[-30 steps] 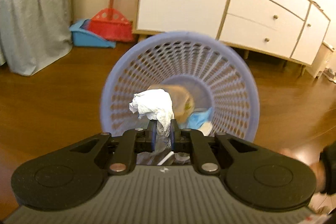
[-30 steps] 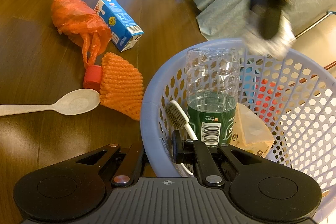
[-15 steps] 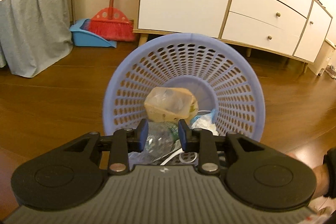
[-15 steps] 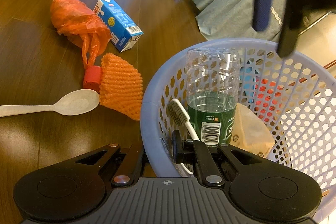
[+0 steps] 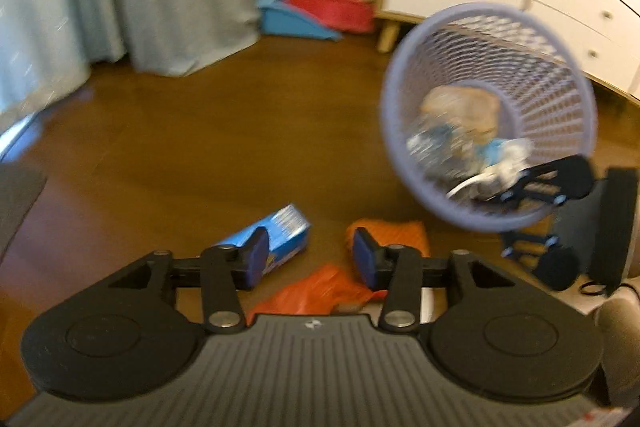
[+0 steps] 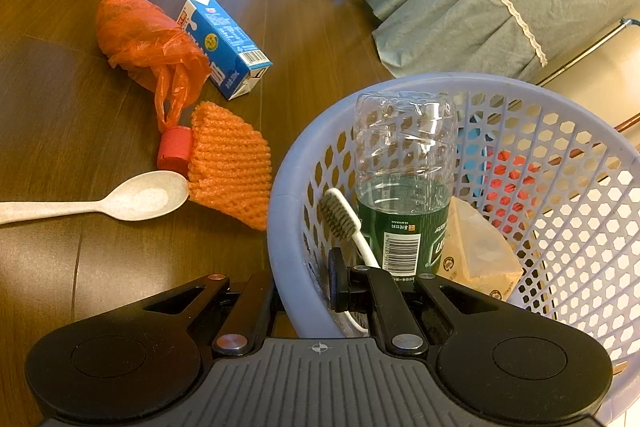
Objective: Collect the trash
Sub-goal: 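Move the open left tool down to the orange plastic bag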
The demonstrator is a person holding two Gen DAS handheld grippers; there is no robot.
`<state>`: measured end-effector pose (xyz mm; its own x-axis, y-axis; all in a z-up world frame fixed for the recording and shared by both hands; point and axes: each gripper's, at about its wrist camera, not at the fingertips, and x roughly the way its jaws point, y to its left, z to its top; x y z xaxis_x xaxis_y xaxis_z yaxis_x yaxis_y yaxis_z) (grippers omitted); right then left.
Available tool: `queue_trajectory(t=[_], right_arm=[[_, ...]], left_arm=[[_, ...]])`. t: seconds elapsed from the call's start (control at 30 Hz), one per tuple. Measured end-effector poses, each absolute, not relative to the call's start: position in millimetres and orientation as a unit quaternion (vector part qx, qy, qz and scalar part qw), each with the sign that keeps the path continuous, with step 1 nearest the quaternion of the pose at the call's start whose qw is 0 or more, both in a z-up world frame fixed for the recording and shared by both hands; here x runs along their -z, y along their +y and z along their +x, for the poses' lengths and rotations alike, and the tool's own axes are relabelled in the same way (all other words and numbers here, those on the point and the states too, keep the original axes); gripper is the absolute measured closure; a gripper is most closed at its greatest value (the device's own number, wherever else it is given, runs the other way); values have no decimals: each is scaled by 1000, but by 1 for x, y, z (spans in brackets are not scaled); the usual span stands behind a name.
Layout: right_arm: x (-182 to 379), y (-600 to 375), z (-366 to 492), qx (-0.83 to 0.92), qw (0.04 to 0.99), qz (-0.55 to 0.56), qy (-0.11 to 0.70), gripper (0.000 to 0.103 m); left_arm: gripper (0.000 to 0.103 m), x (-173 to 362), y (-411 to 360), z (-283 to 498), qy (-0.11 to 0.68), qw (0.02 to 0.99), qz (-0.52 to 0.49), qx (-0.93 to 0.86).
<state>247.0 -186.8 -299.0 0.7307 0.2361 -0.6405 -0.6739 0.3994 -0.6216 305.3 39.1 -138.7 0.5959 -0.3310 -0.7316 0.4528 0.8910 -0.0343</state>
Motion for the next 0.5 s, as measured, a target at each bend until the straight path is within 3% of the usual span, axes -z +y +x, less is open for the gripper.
queue_trajectory(t=[0.1,0.23,0.5], right_arm=[[299,-187,246,-284,802,-471,233,99],[299,-189,244,-284,800,-474,232,99],[299,-190,243,-285,798,-478,232,99]], left_arm=[[58,162,55,300,409,886,80,205],[41,188,56,292,409,878,120,216],[31,230,39,290,416,851,223,232]])
